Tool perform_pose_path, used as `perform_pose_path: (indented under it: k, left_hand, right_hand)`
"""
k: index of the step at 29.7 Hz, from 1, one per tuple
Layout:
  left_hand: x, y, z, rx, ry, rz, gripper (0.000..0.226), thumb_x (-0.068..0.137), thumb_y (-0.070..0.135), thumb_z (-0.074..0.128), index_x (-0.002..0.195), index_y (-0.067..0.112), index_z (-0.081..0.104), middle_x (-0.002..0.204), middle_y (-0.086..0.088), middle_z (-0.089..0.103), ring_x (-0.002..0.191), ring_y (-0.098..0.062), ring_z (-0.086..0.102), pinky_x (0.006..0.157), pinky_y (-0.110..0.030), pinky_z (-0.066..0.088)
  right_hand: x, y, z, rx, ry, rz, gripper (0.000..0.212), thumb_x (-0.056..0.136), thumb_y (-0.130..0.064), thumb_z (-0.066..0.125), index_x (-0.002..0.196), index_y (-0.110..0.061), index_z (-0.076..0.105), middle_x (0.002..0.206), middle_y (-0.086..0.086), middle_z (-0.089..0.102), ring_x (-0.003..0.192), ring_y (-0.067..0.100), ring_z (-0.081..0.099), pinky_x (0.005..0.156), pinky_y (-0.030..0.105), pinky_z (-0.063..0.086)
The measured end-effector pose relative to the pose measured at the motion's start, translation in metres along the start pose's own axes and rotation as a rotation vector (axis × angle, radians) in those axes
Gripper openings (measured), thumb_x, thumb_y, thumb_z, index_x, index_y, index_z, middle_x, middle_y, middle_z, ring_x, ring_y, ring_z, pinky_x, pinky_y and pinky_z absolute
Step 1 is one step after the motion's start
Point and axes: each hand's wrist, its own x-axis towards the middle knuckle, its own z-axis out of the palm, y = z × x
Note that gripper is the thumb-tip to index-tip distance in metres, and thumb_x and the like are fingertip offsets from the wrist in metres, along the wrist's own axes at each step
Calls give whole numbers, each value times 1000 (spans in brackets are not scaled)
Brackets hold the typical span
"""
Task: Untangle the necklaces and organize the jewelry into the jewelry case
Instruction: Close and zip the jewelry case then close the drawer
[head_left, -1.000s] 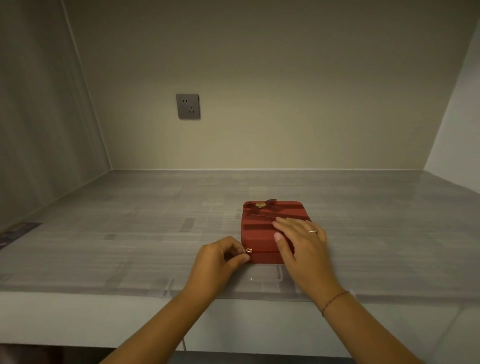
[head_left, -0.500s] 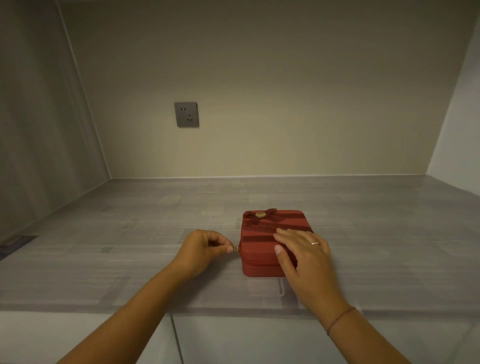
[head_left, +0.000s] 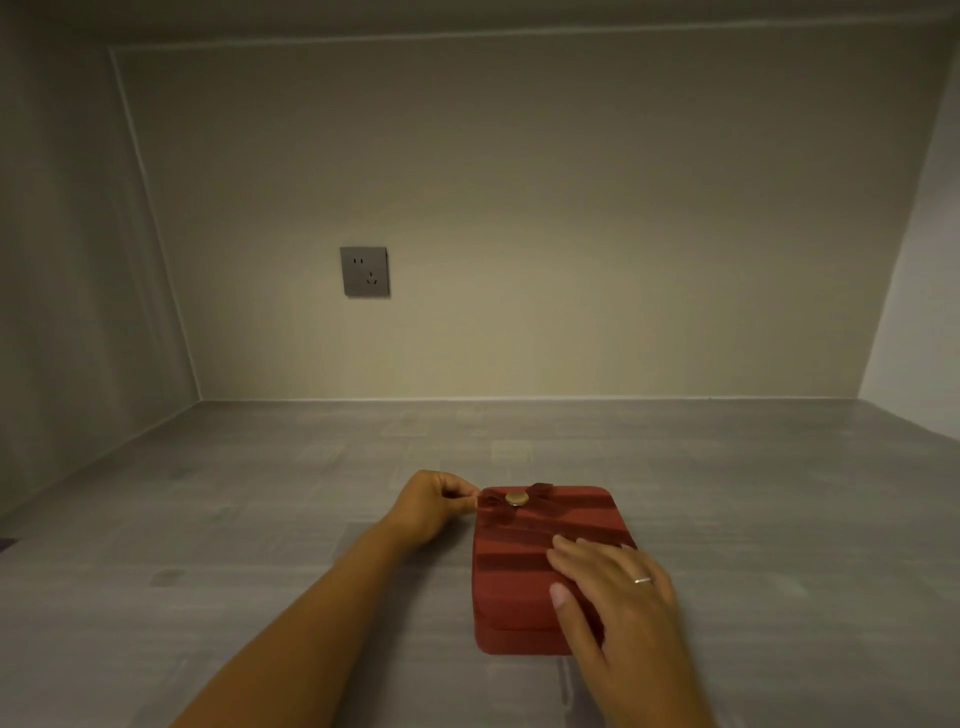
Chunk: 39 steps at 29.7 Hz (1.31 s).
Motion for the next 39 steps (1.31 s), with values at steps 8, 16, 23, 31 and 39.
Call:
perform_pose_path:
  k: [8,16,23,31,39]
  left_hand:
    - [15,-5,11,-86,-44,-22,8,82,6,71,80,10,78,84,-10,75,83,-29,71,85,-42,57]
    - [-26,2,-3,18,104,-16,39,89,21,66,126,10,60,120,1,62,109,-13,58,96,-22,42]
    - [-140,40,4,-70,386,90,23,88,25,66,111,23,64,103,16,64,92,1,59,69,-3,43]
    - [-263,42,84,-678,269,-110,20,92,18,56,83,9,71,68,-4,67,66,-13,60,65,-22,48]
    - [-281,-54,137,-960,142,-813,24,94,25,57,81,6,63,65,-7,62,58,-17,56,55,-27,43]
  right_hand:
    - [7,5,5,12,41,-12,50,96,-52,28,99,-28,72,111,-18,66,108,-3,51,103,22,25]
    - [3,-4,-6,-38,-29,31,41,94,-46,37,113,-25,67,122,-12,62,120,1,45,108,36,24]
    - [-33,-44,-33,177,73,61,32,89,-27,49,118,-20,60,123,-7,54,118,9,46,104,22,33]
    - [-166,-48,-27,554,-215,863,24,82,-19,71,64,-21,55,47,-6,51,44,4,44,51,20,42]
    - [-205,-5,-13,1031,-249,1497,20,89,-14,62,105,-4,55,99,15,61,92,25,61,81,34,51]
